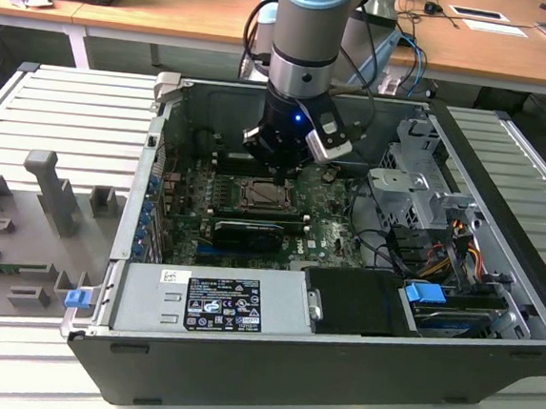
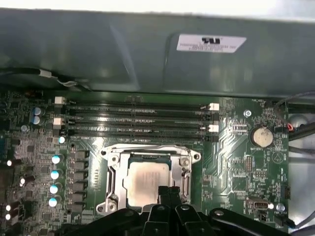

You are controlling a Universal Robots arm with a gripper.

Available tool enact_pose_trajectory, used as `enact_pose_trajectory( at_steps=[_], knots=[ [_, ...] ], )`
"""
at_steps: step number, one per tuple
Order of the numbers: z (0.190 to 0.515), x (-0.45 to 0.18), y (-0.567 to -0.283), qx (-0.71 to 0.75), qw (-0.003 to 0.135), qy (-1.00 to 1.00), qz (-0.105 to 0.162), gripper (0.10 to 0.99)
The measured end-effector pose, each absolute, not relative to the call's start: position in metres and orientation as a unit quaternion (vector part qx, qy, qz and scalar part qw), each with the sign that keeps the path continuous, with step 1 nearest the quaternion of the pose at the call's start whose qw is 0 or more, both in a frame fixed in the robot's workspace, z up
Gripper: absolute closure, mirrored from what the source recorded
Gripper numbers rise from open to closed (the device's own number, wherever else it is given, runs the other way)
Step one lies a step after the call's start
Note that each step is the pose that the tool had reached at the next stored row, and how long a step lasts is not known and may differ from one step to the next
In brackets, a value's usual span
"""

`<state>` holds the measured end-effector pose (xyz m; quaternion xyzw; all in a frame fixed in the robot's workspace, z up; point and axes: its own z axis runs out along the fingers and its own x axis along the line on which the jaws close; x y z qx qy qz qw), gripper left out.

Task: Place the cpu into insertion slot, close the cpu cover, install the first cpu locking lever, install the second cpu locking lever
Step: 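Install the second cpu locking lever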

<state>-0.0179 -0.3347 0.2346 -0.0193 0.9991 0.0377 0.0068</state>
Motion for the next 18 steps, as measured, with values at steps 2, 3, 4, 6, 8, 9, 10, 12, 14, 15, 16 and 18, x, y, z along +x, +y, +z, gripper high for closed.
enact_pose_trajectory(
  at_steps=[2, 3, 4, 6, 8, 9, 10, 12, 14, 15, 16, 18],
  knots=[
    [0.235, -0.018, -0.339, -0.019, 0.007, 0.999, 0.038, 0.980],
    [0.235, -0.018, -0.341, -0.019, 0.007, 0.999, 0.038, 0.980],
    [0.235, -0.018, -0.342, -0.019, 0.007, 0.999, 0.038, 0.980],
    [0.236, -0.018, -0.343, -0.019, 0.007, 0.999, 0.038, 0.980],
    [0.238, -0.018, -0.345, -0.019, 0.007, 0.999, 0.038, 0.980],
    [0.238, -0.018, -0.346, -0.019, 0.007, 0.999, 0.038, 0.980],
    [0.238, -0.018, -0.348, -0.019, 0.007, 0.999, 0.038, 0.980],
    [0.238, -0.018, -0.352, -0.019, 0.007, 0.999, 0.038, 0.980],
    [0.237, -0.018, -0.359, -0.019, 0.007, 0.999, 0.038, 0.980],
    [0.237, -0.018, -0.361, -0.019, 0.007, 0.999, 0.038, 0.980],
    [0.237, -0.018, -0.362, -0.019, 0.007, 0.999, 0.038, 0.980],
    [0.237, -0.018, -0.365, -0.019, 0.004, 0.999, 0.039, 0.980]
  ],
)
